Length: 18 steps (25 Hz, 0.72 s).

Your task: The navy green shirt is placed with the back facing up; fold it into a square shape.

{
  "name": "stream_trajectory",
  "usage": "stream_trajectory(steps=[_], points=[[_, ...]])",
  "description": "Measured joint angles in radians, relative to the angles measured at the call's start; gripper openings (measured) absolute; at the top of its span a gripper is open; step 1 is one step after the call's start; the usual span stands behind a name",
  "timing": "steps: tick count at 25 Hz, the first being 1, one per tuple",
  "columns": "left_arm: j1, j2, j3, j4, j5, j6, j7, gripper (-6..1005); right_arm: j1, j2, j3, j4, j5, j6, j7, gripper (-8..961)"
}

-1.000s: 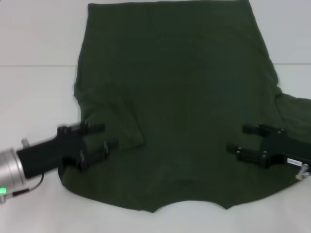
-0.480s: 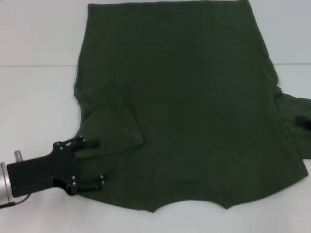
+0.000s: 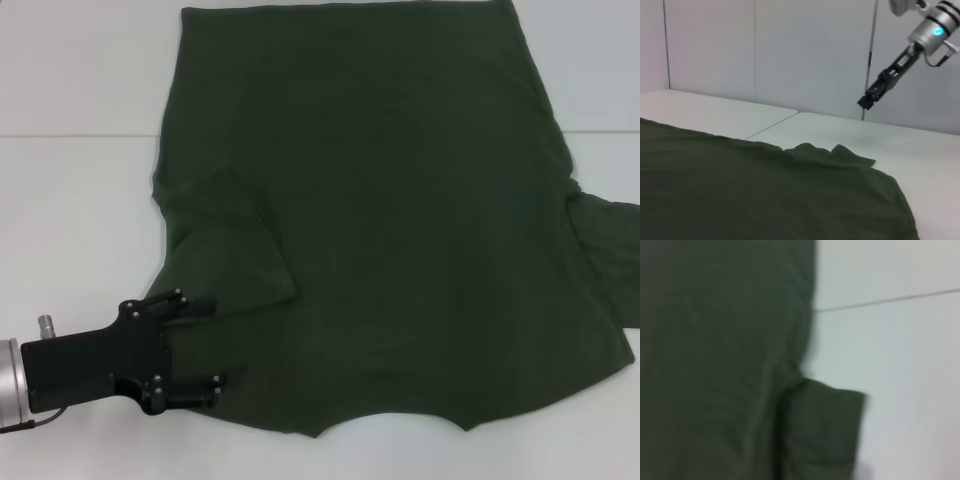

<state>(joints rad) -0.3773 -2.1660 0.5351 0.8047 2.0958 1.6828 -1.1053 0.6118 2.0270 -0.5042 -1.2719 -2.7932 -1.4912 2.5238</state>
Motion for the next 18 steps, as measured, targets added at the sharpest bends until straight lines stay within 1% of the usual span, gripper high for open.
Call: stream_trajectory(steps=[2, 4, 10, 11, 12, 15, 18], points=[[-0.001, 0.0, -0.002, -0.002, 0.0, 0.0, 0.001, 904, 0.026, 0.004, -0.028, 0.029, -0.079, 0.044, 0.024, 818], [-0.001, 0.0, -0.002, -0.004, -0.002, -0.002, 0.002, 904, 0.049, 0.004, -0.045, 0.081, -0.116, 0.069, 0.035, 818], [0.002, 0.0, -0.005, -0.005, -0.006, -0.01, 0.004, 904, 0.099, -0.015, -0.06, 0.259, -0.123, 0.157, 0.041, 817], [0.002, 0.0, -0.006, -0.005, -0.006, -0.011, 0.004, 904, 0.113, -0.022, -0.065, 0.307, -0.123, 0.187, 0.041, 817], [0.002, 0.0, -0.006, -0.005, -0.006, -0.012, 0.004, 904, 0.113, -0.022, -0.065, 0.307, -0.123, 0.187, 0.041, 817], [0.001, 0.0, -0.006, -0.006, -0.006, -0.015, 0.004, 904, 0.131, -0.033, -0.073, 0.379, -0.123, 0.244, 0.042, 817], [-0.001, 0.0, -0.006, -0.006, -0.007, -0.017, 0.004, 904, 0.144, -0.037, -0.075, 0.447, -0.124, 0.311, 0.042, 817]])
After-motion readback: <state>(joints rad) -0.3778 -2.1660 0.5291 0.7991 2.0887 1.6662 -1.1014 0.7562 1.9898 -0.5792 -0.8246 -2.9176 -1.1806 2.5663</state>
